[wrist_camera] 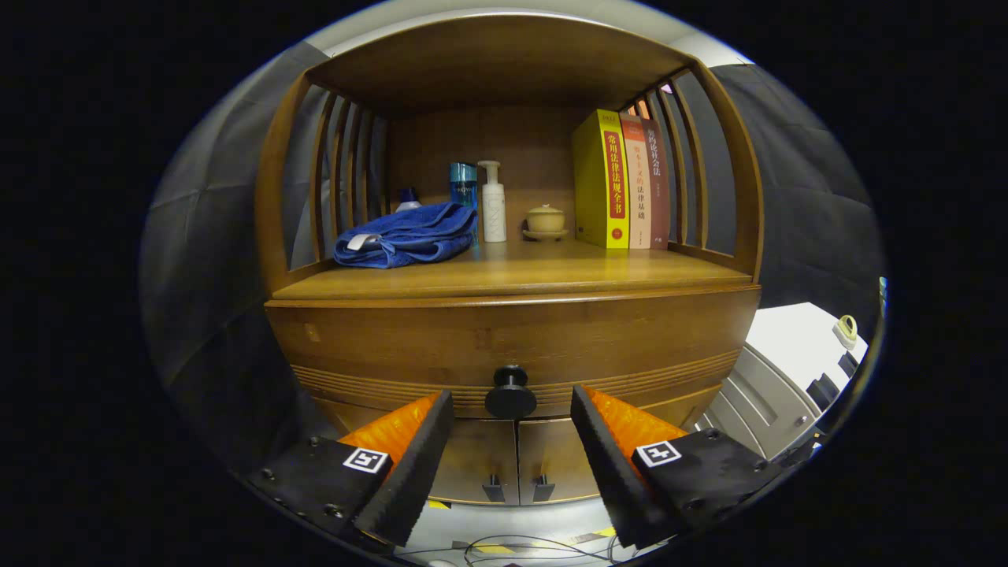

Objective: Pull open the drawer, take out the items inside it, and place them on the countertop above the cabinet.

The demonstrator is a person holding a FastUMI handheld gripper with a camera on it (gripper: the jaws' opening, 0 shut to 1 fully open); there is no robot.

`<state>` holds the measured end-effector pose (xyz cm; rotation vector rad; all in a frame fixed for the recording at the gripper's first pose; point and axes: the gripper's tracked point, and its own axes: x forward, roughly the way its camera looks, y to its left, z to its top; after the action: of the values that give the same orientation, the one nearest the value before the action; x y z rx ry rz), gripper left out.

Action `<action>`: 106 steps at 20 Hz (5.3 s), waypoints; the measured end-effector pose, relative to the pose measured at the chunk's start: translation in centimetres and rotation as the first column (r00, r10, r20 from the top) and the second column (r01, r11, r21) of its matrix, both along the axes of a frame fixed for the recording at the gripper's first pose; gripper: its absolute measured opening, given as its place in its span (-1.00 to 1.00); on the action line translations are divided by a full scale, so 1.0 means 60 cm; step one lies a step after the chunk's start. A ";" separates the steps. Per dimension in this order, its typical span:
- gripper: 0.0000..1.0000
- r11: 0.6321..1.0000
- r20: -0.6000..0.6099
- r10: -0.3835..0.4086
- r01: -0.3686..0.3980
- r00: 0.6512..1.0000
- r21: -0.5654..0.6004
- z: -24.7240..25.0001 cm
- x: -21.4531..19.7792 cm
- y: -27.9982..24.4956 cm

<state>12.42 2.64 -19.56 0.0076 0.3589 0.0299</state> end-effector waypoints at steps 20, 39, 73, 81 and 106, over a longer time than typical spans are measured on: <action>0.02 1.000 -0.040 -0.008 0.008 0.999 -0.010 -0.042 0.047 0.001; -0.05 1.000 -0.109 -0.017 0.014 0.994 -0.024 -0.035 -0.169 -0.005; 0.94 0.997 -0.052 0.062 -0.063 0.997 -0.032 0.142 -0.205 0.007; 0.95 0.991 -0.204 0.086 -0.105 0.975 -0.086 0.155 -0.080 0.015; 0.89 0.998 -0.731 0.022 0.023 0.682 0.052 -0.074 0.018 0.031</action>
<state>13.50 4.50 -24.01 0.0795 1.1777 0.0360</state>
